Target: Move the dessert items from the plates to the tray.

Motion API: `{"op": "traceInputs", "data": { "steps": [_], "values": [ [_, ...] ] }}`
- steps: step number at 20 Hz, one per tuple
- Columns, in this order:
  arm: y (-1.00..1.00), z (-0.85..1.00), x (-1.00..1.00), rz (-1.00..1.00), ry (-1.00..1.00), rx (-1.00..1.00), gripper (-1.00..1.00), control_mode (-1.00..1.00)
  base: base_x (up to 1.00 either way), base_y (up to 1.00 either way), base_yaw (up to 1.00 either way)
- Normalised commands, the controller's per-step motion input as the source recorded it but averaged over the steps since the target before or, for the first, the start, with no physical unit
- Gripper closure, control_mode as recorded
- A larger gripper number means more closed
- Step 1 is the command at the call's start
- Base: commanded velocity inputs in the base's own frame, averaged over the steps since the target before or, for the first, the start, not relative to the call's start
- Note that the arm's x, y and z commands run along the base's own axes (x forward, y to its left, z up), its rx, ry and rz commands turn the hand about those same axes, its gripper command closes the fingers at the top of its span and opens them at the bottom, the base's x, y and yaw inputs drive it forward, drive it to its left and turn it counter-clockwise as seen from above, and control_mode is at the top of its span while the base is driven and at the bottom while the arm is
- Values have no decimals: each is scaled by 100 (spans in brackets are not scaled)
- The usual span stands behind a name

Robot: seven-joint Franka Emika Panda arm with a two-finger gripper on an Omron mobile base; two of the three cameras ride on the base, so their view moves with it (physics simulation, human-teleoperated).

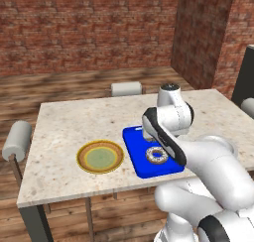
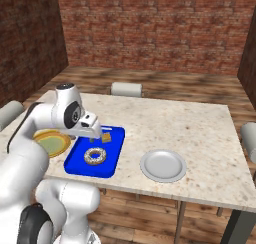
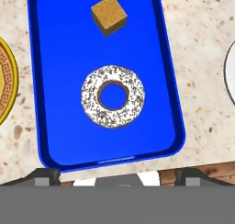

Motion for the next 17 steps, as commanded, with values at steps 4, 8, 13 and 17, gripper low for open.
{"op": "traceInputs", "data": {
  "steps": [4,8,13,17],
  "values": [
    [-46,-3,-52,0,0,0,-100,-100,0,0,0],
    [-39,-7,-31,0,-2,0,-100,-100,0,0,0],
    [-32,-3,-27,0,-7,0,-100,-100,0,0,0],
    [-43,0,-15,0,-6,0,-100,-100,0,0,0]
  ]
}}
